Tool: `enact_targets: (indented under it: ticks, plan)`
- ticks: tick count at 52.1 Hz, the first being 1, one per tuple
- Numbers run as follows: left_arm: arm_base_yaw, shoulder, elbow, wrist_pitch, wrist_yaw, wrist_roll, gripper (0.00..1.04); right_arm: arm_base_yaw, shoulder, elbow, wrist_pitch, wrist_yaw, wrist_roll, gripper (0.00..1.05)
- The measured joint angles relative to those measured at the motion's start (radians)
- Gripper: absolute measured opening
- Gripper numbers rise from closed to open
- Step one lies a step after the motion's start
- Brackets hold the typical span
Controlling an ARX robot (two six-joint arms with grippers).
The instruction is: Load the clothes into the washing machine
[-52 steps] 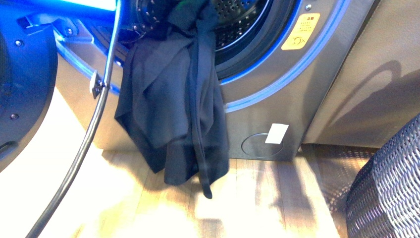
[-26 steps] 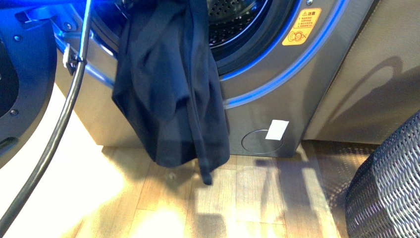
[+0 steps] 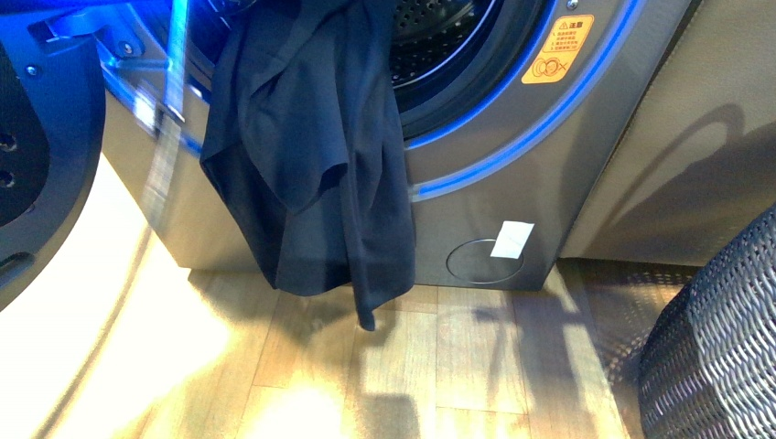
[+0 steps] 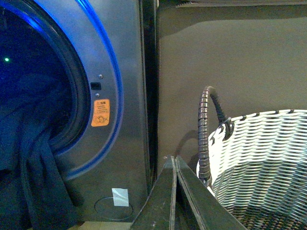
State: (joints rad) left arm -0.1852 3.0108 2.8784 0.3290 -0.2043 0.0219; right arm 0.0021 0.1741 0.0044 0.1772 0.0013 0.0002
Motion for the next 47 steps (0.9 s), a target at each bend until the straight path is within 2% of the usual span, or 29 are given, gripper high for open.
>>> enact_targets:
  ticks: [1, 2, 5, 8, 12, 13, 14, 16, 17, 20, 24, 26, 34, 47]
  plan:
    - [0.000, 0.000, 0.000, 0.000, 0.000, 0.000, 0.52, 0.000, -0.018, 0.000, -0.018, 0.000, 0.000, 0.02]
    - [0.000, 0.000, 0.000, -0.018, 0.009, -0.009, 0.57, 0.000, -0.045, 0.002, -0.053, 0.000, 0.000, 0.02]
    - [-0.001, 0.000, 0.002, -0.043, 0.024, -0.013, 0.62, 0.000, -0.113, 0.001, -0.147, 0.000, 0.000, 0.02]
    - [-0.002, 0.000, 0.003, -0.082, 0.042, -0.027, 0.78, 0.000, -0.166, 0.001, -0.171, 0.000, 0.000, 0.02]
    - [-0.005, 0.000, 0.005, -0.137, 0.064, -0.034, 0.93, 0.000, -0.169, 0.001, -0.175, 0.000, 0.000, 0.02]
    - [-0.005, 0.000, 0.005, -0.160, 0.083, -0.038, 1.01, 0.000, -0.169, 0.001, -0.175, 0.000, 0.000, 0.02]
    - [-0.005, 0.000, 0.005, -0.171, 0.088, -0.035, 1.03, 0.000, -0.169, 0.001, -0.175, 0.000, 0.000, 0.02]
    - [-0.005, -0.001, 0.005, -0.203, 0.097, -0.037, 1.02, 0.000, -0.170, 0.001, -0.175, 0.000, 0.000, 0.02]
    - [-0.005, -0.002, 0.005, -0.230, 0.116, -0.038, 0.98, 0.000, -0.170, 0.001, -0.175, 0.000, 0.000, 0.02]
    - [-0.005, -0.004, 0.005, -0.262, 0.122, -0.039, 0.93, 0.000, -0.170, 0.001, -0.176, 0.000, 0.000, 0.02]
    - [-0.002, -0.046, -0.056, -0.359, 0.159, -0.027, 1.00, 0.000, -0.170, 0.001, -0.176, 0.000, 0.000, 0.02]
    - [0.000, -0.101, -0.149, -0.391, 0.159, -0.021, 0.98, 0.000, -0.170, 0.001, -0.175, 0.000, 0.000, 0.02]
    - [0.013, -0.293, -0.486, -0.383, 0.167, -0.008, 0.98, 0.000, -0.170, 0.001, -0.177, 0.000, 0.000, 0.02]
    - [0.032, -0.476, -0.815, -0.311, 0.243, -0.026, 0.98, 0.000, -0.170, 0.001, -0.177, 0.000, 0.000, 0.02]
